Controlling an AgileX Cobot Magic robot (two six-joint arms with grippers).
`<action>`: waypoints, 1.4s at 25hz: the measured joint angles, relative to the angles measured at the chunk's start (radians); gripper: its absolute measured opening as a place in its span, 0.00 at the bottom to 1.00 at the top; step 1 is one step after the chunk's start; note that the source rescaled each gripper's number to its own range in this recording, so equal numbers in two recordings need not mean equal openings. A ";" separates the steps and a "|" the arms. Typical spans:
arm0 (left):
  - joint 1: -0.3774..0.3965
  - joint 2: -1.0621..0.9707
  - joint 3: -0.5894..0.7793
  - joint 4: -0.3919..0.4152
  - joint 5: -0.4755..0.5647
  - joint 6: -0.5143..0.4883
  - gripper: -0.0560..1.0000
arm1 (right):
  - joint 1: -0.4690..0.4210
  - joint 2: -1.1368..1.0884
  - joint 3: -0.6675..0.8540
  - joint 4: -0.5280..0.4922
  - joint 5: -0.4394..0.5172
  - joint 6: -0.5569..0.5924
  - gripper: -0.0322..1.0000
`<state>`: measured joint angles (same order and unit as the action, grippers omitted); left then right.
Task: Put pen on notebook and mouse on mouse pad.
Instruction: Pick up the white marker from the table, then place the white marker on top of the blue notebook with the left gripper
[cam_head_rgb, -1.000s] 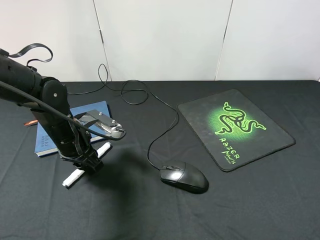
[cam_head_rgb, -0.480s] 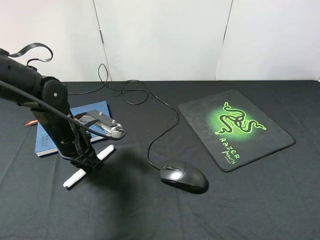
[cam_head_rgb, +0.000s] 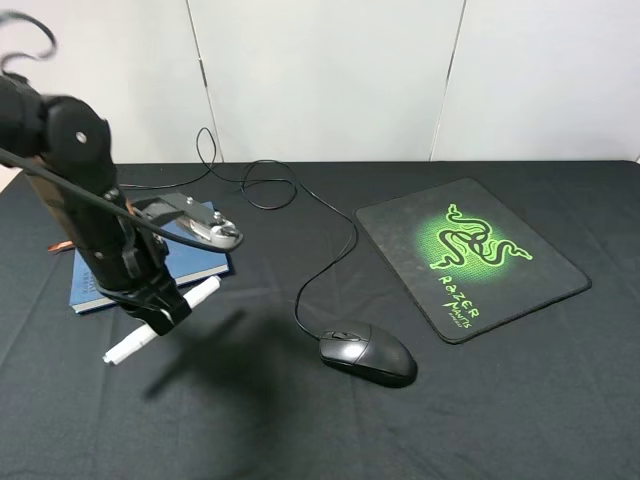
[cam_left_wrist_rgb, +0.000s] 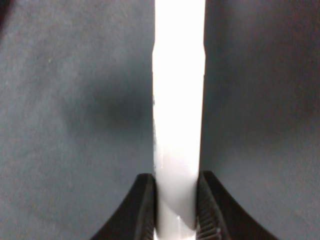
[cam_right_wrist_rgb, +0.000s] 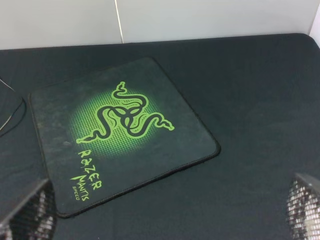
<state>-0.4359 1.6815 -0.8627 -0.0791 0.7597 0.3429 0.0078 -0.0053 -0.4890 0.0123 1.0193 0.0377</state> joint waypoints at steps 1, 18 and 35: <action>0.000 -0.014 0.000 0.014 0.015 0.000 0.05 | 0.000 0.000 0.000 0.000 0.000 0.000 1.00; 0.040 -0.097 -0.008 0.259 0.127 0.001 0.05 | 0.000 0.000 0.000 0.000 0.000 0.000 1.00; 0.175 0.209 -0.323 0.266 0.092 0.069 0.05 | 0.000 0.000 0.000 0.001 0.000 0.000 1.00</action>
<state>-0.2604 1.8900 -1.1862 0.1873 0.8518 0.4117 0.0078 -0.0053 -0.4890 0.0131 1.0193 0.0377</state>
